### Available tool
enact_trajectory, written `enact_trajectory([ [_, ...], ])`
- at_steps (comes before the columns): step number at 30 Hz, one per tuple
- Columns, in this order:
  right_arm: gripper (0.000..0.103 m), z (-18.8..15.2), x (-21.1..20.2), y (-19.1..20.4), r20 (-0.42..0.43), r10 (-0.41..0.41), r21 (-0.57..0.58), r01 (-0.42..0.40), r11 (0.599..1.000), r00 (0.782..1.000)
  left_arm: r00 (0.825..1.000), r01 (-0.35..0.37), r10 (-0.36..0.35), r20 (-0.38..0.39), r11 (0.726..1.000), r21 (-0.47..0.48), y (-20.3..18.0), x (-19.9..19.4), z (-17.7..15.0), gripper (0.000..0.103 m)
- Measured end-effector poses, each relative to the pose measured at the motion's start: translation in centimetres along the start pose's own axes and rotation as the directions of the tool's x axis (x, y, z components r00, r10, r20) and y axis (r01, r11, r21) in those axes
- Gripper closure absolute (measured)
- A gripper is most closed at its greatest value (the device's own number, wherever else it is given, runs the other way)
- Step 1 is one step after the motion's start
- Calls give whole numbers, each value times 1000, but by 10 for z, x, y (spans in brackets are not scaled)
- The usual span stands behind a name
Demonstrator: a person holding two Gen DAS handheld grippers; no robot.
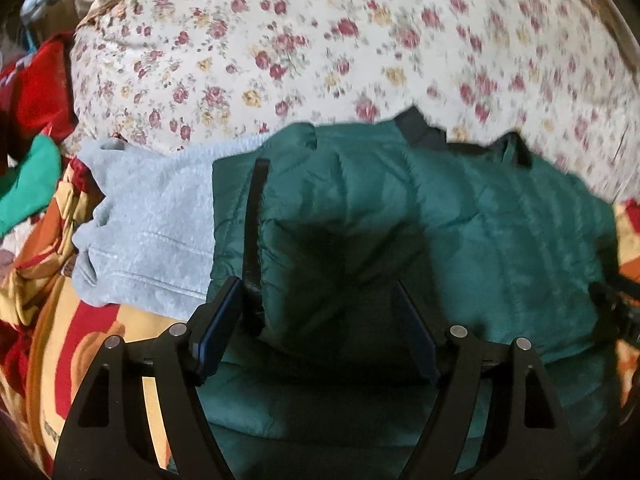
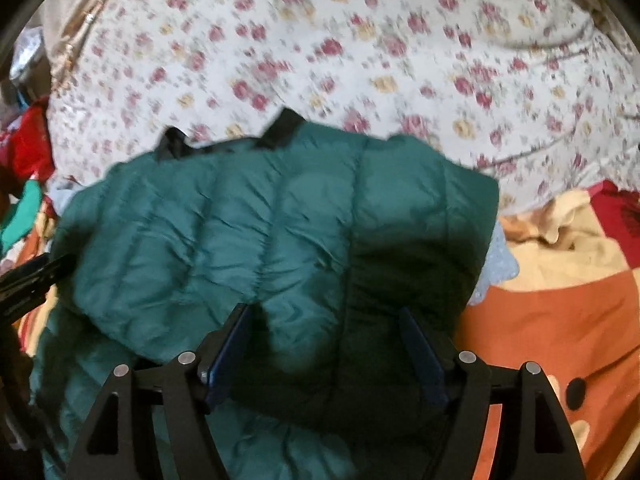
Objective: Fold large clothes
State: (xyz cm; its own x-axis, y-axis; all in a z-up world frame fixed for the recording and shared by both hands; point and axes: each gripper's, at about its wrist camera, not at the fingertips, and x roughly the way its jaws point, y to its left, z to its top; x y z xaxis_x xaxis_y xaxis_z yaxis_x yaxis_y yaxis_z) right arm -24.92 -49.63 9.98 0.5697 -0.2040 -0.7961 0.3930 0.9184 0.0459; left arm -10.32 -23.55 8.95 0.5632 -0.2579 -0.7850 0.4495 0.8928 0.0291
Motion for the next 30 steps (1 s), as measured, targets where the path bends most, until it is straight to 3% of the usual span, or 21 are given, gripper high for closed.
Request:
enact_trajectory([
  [3, 28, -2, 15, -1, -3, -5, -6, 5, 1000, 1000, 999, 11, -12, -31, 1000, -13, 3, 14, -3, 26],
  [9, 27, -1, 21, -2, 3, -5, -3, 5, 1000, 1000, 999, 24, -25, -24, 999, -37, 7, 19, -1, 24],
  [14, 27, 0, -12, 5, 45, -27, -2, 27, 1000, 999, 999, 24, -26, -29, 999, -41, 8, 18, 0, 24],
  [17, 27, -1, -33, 20, 97, 20, -15, -18, 1000, 995, 999, 25, -27, -32, 998, -51, 9, 16, 1, 24],
  [21, 27, 0, -17, 52, 54, 63, -73, -59, 996, 997, 999, 19, -21, -28, 998, -61, 12, 9, 0, 24],
  [25, 25, -1, 21, 73, 5, -21, -121, 22, 992, 1000, 1000, 11, -13, -25, 997, -73, 21, -5, -5, 24],
  [30, 25, 4, 3, 65, -4, 10, -56, -10, 998, 1000, 1000, 15, -17, -15, 995, -100, 38, -30, -15, 24],
])
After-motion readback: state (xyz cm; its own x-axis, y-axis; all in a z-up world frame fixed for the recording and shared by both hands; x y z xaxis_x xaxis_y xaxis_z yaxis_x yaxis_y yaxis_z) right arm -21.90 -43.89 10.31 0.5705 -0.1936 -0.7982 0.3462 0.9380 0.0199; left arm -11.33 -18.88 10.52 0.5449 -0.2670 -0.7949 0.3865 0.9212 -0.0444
